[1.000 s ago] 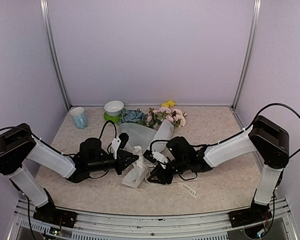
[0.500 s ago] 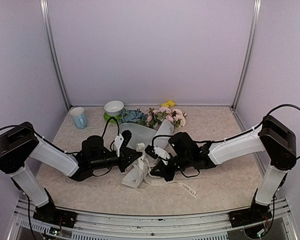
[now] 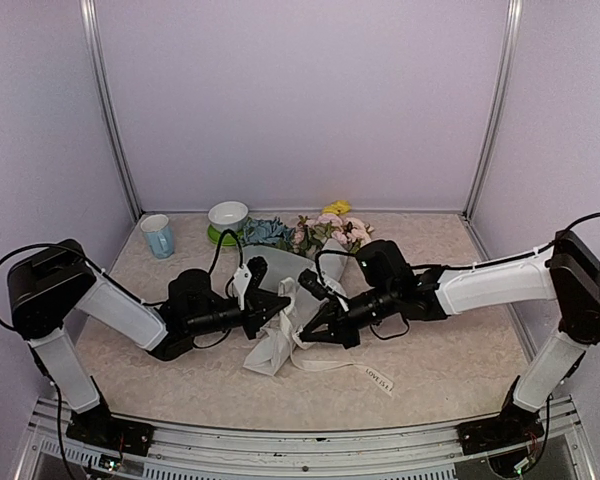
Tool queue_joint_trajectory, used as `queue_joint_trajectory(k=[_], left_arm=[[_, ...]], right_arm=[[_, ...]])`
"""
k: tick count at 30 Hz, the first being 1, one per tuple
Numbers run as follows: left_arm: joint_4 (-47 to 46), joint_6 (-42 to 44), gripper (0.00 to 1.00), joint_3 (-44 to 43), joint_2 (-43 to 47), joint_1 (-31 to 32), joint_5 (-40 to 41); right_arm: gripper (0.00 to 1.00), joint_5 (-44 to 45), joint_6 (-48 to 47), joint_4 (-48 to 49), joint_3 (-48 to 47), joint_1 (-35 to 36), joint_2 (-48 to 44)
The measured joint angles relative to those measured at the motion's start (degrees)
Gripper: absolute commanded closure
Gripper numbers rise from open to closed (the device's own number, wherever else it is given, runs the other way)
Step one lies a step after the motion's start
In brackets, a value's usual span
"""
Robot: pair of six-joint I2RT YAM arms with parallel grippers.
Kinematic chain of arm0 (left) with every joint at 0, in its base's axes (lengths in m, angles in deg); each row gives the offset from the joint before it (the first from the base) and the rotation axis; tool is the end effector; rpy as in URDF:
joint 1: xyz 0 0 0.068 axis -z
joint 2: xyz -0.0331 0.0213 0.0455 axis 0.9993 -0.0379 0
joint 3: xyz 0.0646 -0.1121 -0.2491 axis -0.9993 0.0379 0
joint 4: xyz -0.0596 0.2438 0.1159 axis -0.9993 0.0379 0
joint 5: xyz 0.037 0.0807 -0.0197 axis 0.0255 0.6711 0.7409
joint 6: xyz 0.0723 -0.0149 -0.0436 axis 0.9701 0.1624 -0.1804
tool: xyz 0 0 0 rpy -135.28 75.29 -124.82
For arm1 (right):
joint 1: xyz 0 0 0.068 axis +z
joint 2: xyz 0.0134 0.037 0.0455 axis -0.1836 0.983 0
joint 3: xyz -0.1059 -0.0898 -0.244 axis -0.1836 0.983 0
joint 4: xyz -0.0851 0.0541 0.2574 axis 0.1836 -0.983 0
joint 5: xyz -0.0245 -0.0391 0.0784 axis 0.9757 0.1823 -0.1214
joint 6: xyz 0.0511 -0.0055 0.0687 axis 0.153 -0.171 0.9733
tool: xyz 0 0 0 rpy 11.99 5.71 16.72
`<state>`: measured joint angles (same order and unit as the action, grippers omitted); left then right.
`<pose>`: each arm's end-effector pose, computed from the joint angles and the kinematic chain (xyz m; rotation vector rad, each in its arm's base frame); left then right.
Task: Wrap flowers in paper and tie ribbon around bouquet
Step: Cross the half-tied ribbon over the folded bouquet.
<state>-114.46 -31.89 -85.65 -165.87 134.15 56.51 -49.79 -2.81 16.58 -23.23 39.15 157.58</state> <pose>0.2354 -0.2802 0.1435 0.9012 1.5390 -0.8745 0.2120 0.3230 0.1819 -1.2708 1.9195 1.2372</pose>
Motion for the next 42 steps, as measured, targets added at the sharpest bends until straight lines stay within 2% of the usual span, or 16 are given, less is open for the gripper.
queue_joint_trajectory(k=[3,8,14,22,24,25,28,33,40,42], left_arm=[[-1.97,-0.72,1.0,1.73,0.33,0.13,-0.07],[-3.02,-1.51,1.0,3.78,0.46,1.4,0.31],[-3.41,-2.14,1.0,5.01,0.48,1.77,0.57],[-2.23,-1.27,1.0,5.2,1.73,2.64,1.75],[-1.7,-1.07,1.0,5.18,1.75,2.67,1.88],[-1.4,-0.98,1.0,5.18,1.75,2.67,1.9],[-1.2,-0.74,1.0,5.18,1.75,2.69,1.9],[-1.16,-0.66,1.0,5.18,1.75,2.69,1.97],[-0.2,-0.66,1.0,5.2,2.38,2.8,2.54],[0.02,-0.66,1.0,5.18,2.47,2.84,2.62]], right_arm=[[0.94,-5.7,-1.05,-0.98,-1.05,2.89,2.89],[0.7,-7.96,-1.68,-2.86,-1.22,6.16,5.09],[0.62,-1.33,-1.77,-5.35,-3.06,6.01,7.48],[0.51,6.01,-3.39,-14.05,-3.67,5.25,7.39],[0.53,7.69,-3.65,-15.96,-3.37,5.07,6.21],[0.57,8.37,-3.78,-16.65,-3.13,4.87,5.44],[0.77,10.6,-3.72,-17.33,-2.84,4.22,3.45],[0.9,10.86,-0.28,-13.0,-3.5,3.5,4.2],[0.97,10.67,6.6,-7.1,-4.81,3.5,11.04],[0.97,11.45,7.8,-7.15,-4.85,3.5,12.26]])
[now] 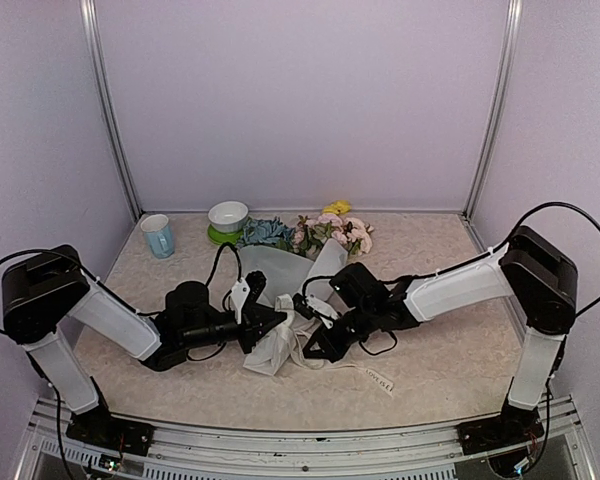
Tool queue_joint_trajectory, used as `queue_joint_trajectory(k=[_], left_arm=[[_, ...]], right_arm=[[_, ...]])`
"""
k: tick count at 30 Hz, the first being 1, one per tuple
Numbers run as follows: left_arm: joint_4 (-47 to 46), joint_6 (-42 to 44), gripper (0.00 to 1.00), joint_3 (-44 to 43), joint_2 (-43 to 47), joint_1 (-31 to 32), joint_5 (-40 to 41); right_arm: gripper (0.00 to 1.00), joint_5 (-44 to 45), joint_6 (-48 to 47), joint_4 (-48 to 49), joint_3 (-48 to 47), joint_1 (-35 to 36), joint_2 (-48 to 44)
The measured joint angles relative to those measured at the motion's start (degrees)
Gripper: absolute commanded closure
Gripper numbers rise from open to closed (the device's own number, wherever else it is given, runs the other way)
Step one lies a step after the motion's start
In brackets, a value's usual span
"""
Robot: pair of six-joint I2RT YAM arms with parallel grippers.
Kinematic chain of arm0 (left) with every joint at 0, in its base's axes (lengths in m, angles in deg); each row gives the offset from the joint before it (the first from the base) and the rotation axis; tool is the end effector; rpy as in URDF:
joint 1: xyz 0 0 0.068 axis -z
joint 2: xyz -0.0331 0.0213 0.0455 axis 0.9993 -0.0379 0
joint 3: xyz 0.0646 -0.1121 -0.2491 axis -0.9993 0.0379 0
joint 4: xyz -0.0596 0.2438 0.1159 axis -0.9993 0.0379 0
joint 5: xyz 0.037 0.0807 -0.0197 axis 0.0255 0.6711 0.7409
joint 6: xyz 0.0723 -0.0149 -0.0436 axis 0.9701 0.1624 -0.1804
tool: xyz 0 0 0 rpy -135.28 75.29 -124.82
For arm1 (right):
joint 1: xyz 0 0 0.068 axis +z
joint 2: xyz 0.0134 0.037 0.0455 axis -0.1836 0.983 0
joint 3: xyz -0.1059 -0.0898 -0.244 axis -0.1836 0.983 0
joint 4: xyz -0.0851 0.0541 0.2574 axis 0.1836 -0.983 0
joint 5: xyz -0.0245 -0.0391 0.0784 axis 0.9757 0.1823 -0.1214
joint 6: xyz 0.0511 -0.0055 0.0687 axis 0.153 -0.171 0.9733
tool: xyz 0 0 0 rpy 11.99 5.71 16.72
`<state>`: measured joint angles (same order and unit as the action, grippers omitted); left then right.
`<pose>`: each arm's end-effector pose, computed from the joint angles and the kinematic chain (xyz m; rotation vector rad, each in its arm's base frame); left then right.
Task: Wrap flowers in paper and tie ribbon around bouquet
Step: Cross the half-tied ribbon over the folded bouquet.
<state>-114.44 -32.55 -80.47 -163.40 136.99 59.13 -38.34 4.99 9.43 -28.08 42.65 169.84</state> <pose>0.2092 -0.2726 0.1311 0.9172 1.5897 -0.8725 0.2149 0.3450 0.1112 -1.1444 2.3363 1.0394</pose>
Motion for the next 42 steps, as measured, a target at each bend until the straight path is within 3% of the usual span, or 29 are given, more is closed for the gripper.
queue_joint_trajectory(k=[10,26,36,42], left_arm=[[0.48,-0.02,1.0,0.02,0.02,0.04,0.35],[0.55,-0.07,1.0,0.24,0.02,0.04,0.35],[0.55,-0.22,1.0,0.31,0.02,0.04,0.52],[0.52,-0.24,1.0,0.33,0.02,-0.07,0.5]], right_arm=[[0.88,4.31,2.1,-0.7,-1.18,-0.02,3.58],[0.64,-15.5,-3.28,18.8,3.89,-3.17,5.73],[0.46,-14.88,-6.03,21.9,4.0,-1.7,6.4],[0.45,-14.71,-7.37,22.84,4.44,-0.72,6.4]])
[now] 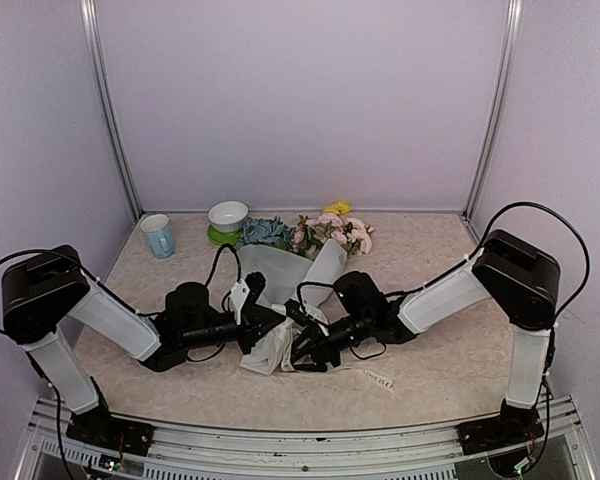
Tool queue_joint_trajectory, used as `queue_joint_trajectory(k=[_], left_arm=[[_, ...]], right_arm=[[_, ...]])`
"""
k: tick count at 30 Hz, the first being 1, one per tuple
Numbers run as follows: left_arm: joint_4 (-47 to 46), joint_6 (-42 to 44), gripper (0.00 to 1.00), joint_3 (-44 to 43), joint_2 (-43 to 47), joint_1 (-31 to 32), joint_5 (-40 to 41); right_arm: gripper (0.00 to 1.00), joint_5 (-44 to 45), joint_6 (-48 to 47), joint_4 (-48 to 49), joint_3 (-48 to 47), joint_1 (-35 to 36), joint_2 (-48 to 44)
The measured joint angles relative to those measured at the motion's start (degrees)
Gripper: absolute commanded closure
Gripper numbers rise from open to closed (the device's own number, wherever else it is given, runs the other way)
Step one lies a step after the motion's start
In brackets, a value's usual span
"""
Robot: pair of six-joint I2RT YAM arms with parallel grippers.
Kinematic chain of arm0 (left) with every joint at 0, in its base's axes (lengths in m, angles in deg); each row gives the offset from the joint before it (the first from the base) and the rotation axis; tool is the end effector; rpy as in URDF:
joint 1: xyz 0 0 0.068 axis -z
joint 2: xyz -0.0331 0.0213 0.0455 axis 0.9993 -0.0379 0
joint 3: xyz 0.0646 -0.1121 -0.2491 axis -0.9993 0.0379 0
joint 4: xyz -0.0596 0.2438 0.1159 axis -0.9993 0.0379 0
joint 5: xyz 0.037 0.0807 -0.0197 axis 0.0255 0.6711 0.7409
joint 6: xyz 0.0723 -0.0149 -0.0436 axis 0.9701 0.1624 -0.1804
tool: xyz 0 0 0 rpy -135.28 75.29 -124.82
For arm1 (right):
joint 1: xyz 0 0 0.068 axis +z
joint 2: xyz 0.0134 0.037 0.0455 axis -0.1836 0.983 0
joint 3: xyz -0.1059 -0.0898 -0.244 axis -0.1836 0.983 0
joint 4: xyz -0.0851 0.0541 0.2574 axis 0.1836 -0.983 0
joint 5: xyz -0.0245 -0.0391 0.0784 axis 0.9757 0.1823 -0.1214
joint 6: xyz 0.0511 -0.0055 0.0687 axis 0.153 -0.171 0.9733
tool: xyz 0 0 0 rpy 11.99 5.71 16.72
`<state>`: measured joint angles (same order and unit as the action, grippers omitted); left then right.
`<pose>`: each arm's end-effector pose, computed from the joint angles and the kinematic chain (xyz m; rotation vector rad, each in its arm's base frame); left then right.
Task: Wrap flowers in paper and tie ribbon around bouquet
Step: Cross the half-tied ribbon over the folded bouquet.
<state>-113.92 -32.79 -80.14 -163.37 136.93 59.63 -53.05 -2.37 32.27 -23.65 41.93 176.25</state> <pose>0.2089 -0.2707 0.1282 0.9117 1.6090 -0.8648 0.2108 0.3575 0.0913 -1.3560 1.9354 1.3237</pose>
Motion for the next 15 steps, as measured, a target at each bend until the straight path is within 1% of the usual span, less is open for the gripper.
queue_joint_trajectory(k=[5,7,10,14,15], left_arm=[[0.0,-0.04,1.0,0.28,0.0,-0.17,0.0],[0.0,-0.07,1.0,0.28,0.0,-0.22,0.0],[0.09,-0.04,1.0,0.31,0.09,-0.28,0.0],[0.42,-0.09,1.0,0.31,0.72,-0.35,0.0],[0.42,-0.09,1.0,0.31,0.85,-0.42,-0.02]], right_arm=[[0.49,2.4,-0.15,-0.11,0.02,1.09,0.2],[0.52,4.46,0.13,-0.11,0.02,1.22,0.52],[0.66,7.34,0.76,-0.13,0.02,1.33,0.76],[0.82,10.01,1.9,0.15,0.15,1.38,0.72],[0.89,10.62,2.05,0.26,0.24,1.38,0.7]])
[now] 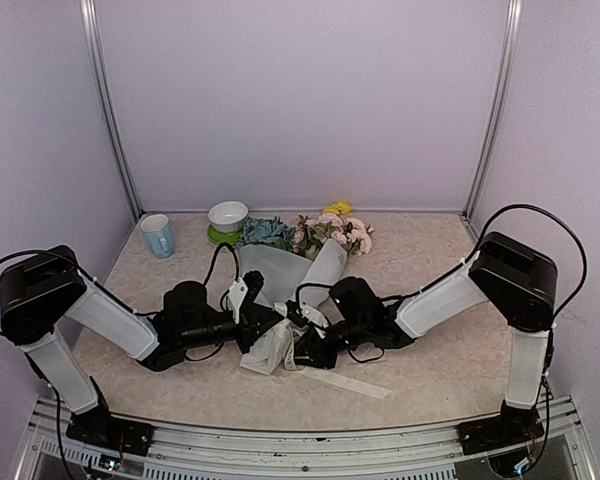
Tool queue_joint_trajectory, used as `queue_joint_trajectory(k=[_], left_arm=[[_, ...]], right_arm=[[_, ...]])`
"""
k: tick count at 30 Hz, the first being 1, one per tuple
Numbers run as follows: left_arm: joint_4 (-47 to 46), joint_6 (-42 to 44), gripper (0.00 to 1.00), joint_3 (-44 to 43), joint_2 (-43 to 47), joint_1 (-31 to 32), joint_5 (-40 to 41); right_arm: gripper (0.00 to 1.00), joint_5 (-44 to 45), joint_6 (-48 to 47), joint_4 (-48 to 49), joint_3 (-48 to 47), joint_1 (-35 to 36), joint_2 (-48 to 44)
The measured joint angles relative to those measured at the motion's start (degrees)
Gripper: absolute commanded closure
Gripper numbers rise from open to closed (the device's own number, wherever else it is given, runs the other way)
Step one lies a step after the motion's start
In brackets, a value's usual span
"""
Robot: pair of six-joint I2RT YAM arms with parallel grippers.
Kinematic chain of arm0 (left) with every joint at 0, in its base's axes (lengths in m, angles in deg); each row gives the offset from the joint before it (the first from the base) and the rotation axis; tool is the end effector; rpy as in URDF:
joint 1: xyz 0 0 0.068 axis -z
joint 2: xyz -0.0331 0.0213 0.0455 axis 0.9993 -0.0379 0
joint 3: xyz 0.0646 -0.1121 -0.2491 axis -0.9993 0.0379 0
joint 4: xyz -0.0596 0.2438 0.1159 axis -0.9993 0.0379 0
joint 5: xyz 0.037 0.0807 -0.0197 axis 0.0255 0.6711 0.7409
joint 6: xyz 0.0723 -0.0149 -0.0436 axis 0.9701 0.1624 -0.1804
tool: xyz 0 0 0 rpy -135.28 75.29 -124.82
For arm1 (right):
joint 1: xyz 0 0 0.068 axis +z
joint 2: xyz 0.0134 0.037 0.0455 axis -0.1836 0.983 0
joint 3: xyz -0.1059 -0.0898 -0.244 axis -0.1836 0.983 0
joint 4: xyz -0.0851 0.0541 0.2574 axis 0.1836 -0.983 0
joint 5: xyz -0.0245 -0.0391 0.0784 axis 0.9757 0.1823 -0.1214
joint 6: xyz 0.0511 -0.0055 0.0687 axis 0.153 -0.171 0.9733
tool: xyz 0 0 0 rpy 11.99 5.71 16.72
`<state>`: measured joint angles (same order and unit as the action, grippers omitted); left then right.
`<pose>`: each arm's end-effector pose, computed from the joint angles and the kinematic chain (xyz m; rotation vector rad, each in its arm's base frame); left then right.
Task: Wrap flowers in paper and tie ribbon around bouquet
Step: Cross the half-tied ribbon over the folded bouquet.
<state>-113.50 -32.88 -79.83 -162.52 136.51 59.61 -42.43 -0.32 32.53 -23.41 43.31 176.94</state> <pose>0.2097 -0.2678 0.1304 0.9037 1.6102 -0.8614 0.2145 0.3603 0.0807 -1.2534 2.0274 1.1448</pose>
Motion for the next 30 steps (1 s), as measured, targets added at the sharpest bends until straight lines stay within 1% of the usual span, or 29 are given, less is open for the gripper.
queue_joint_trajectory(k=[1,3,4,5,8,9,11,13,20,23,26,28,30], left_arm=[[0.0,0.0,1.0,0.0,0.09,-0.02,0.02],[0.04,-0.09,1.0,0.02,0.22,-0.02,0.0],[0.07,-0.11,1.0,0.02,0.24,-0.02,0.0],[0.07,-0.09,1.0,0.02,0.28,-0.02,0.0],[0.09,-0.11,1.0,0.17,0.28,-0.07,0.0],[0.11,-0.11,1.0,0.28,0.28,-0.13,-0.02],[0.13,-0.13,1.0,0.44,0.28,-0.13,-0.02],[0.07,-0.28,1.0,0.63,0.28,-0.13,-0.02],[-0.68,-1.4,1.0,1.29,0.28,-0.48,-0.15],[-0.66,-2.78,1.0,1.07,-0.37,-1.81,-0.31],[-0.46,-4.42,1.0,0.72,-1.86,-2.82,0.09],[-0.55,-5.99,1.0,0.74,-2.45,-2.95,0.9],[-0.7,-8.22,1.0,0.74,-2.91,-2.95,2.05]], right_arm=[[0.94,0.48,0.28,0.07,0.07,0.0,0.0],[1.0,1.4,0.9,0.13,0.22,0.0,-0.04],[1.0,1.68,0.98,0.09,0.33,0.0,-0.13],[0.97,1.99,1.22,0.13,0.57,0.0,-0.31],[0.72,2.32,1.14,0.2,1.75,-0.02,-1.42],[0.66,2.23,1.62,0.35,2.05,-0.02,-1.64],[0.55,1.84,1.07,0.83,2.25,0.0,-1.9],[0.5,1.73,1.01,1.4,2.21,0.11,-1.86],[0.46,2.95,0.15,2.32,0.9,1.86,-0.31],[0.42,3.26,-0.04,3.17,0.9,1.99,-0.07],[0.41,3.1,0.57,5.01,0.9,1.99,0.24],[0.43,3.17,1.33,6.27,0.9,1.99,0.59],[0.51,3.76,2.62,7.72,0.87,2.01,1.22]])
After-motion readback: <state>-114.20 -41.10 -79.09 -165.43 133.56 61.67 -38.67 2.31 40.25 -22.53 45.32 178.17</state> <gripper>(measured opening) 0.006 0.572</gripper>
